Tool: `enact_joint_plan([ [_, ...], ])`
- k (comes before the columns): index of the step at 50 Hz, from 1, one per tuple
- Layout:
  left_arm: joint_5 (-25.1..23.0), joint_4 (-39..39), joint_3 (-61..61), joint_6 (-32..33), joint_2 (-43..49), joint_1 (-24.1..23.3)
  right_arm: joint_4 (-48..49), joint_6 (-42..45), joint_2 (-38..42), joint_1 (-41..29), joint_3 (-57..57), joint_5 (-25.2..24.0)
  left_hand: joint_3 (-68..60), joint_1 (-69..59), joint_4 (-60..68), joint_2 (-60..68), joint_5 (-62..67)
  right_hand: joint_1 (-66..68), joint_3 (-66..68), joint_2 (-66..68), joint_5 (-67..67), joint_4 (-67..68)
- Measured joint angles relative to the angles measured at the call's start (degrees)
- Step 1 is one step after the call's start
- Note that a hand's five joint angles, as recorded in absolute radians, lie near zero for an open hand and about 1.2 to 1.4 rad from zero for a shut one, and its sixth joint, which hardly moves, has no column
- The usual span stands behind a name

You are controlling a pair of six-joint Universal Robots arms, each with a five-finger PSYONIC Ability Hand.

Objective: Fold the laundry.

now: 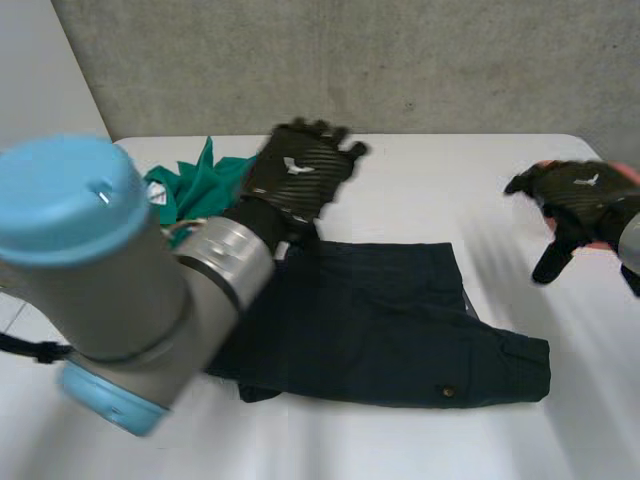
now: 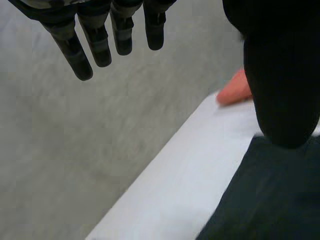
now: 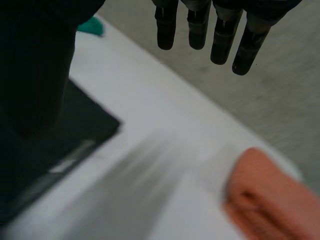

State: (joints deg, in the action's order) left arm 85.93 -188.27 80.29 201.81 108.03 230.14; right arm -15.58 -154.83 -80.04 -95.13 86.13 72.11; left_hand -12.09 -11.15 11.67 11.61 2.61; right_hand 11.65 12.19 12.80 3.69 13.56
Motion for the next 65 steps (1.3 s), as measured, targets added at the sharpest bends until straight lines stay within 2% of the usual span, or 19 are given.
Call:
enact_joint_plan([
  [6,-3.81,5.51,-0.91,0.12,0.8,7.47,-8.12,-2.08,1.93,-2.39,-1.03,0.15,-0.18,-0.31,0.22,0.26,0.07,0.0,0.0,0.0,0.0,0.0],
  [7,-6.73,7.21,-2.46,0.09,2.97,9.63,-9.18,-2.49,2.83,-2.84,-0.56,0.26,-0.33,-0.33,0.37,0.98,0.23,0.0,0.0,0.0,0.0,0.0],
  [9,-9.59,8.69,-4.35,0.04,5.56,11.2,-9.52,-2.68,3.56,-3.05,0.1,0.35,-0.87,-0.82,1.12,1.67,0.27,0.0,0.0,0.0,0.0,0.0],
  [13,-15.02,12.29,-10.25,0.08,12.78,13.49,-8.97,-2.77,4.78,-3.15,1.54,0.51,-4.56,-5.91,5.22,5.14,4.28,0.0,0.0,0.0,0.0,0.0],
  [16,-15.45,12.66,-10.93,0.09,13.55,13.64,-8.58,-2.74,5.18,-3.13,1.93,0.57,-4.68,-5.95,5.36,5.27,4.44,0.0,0.0,0.0,0.0,0.0],
  [19,-17.78,18.67,-20.21,0.48,23.4,14.48,-6.38,-2.54,8.24,-3.04,3.12,1.26,-5.27,-5.96,5.96,5.79,4.94,0.0,0.0,0.0,0.0,0.0],
  [24,-17.95,22.92,-26.03,1.3,29.8,14.59,-5.49,-2.27,11.15,-3.25,3.41,2.45,-5.56,-6.38,6.25,6.12,5.21,0.0,0.01,0.0,0.0,0.0],
  [29,-17.59,23.82,-27.41,2.15,31.82,14.59,-5.34,-2.01,12.46,-3.97,3.54,3.25,-14.61,-16.93,15.21,15.22,14.31,1.69,3.53,2.89,2.57,1.99],
  [30,-17.36,23.89,-27.65,2.48,32.3,14.57,-5.34,-1.91,12.76,-4.29,3.6,3.46,-23.35,-26.29,23.96,24.5,22.58,4.2,6.41,5.98,4.83,4.79],
  [31,-17.24,23.85,-27.68,2.64,32.46,14.56,-5.33,-1.8,13.05,-4.61,3.68,3.66,-23.35,-26.29,23.96,24.5,22.58,6.29,8.8,7.86,6.83,7.24],
  [32,-17.11,23.77,-27.66,2.8,32.55,14.54,-5.33,-1.67,13.41,-4.98,3.72,3.82,-34.53,-34.26,34.5,35.19,32.73,8.0,10.95,9.88,8.47,9.06],
  [35,-16.98,23.55,-27.54,2.96,32.54,14.49,-5.32,-1.46,13.91,-5.43,3.63,3.97,-43.24,-40.33,43.34,43.91,41.65,17.22,20.98,20.35,18.23,19.54],
  [37,-16.94,23.18,-27.45,3.02,32.43,14.44,-5.28,-1.04,14.39,-5.79,3.3,3.99,-52.46,-48.86,53.36,53.27,51.64,17.22,20.98,20.35,18.23,19.54],
  [38,-16.91,22.81,-27.47,3.03,32.35,14.42,-5.22,-0.71,14.62,-5.95,3.03,3.97,-54.42,-51.33,55.41,55.48,53.76,37.24,45.72,45.52,42.39,44.42],
  [41,-16.47,21.23,-27.66,3.03,32.06,14.36,-4.84,0.37,15.14,-6.42,1.9,3.88,-55.73,-52.92,56.75,56.69,54.76,43.44,53.99,54.19,51.11,53.58],
  [55,-9.2,7.49,-29.11,2.86,27.58,13.7,-1.13,2.77,17.44,-10.44,-8.61,5.65,-55.89,-53.21,56.94,56.86,54.76,43.73,54.47,54.27,51.78,54.28],
  [65,-8.66,5.83,-25.48,2.94,25.93,12.79,0.24,3.83,17.45,-12.57,-9.93,8.07,-55.9,-53.47,56.95,56.86,55.03,44.54,55.2,54.27,51.79,54.28],
])
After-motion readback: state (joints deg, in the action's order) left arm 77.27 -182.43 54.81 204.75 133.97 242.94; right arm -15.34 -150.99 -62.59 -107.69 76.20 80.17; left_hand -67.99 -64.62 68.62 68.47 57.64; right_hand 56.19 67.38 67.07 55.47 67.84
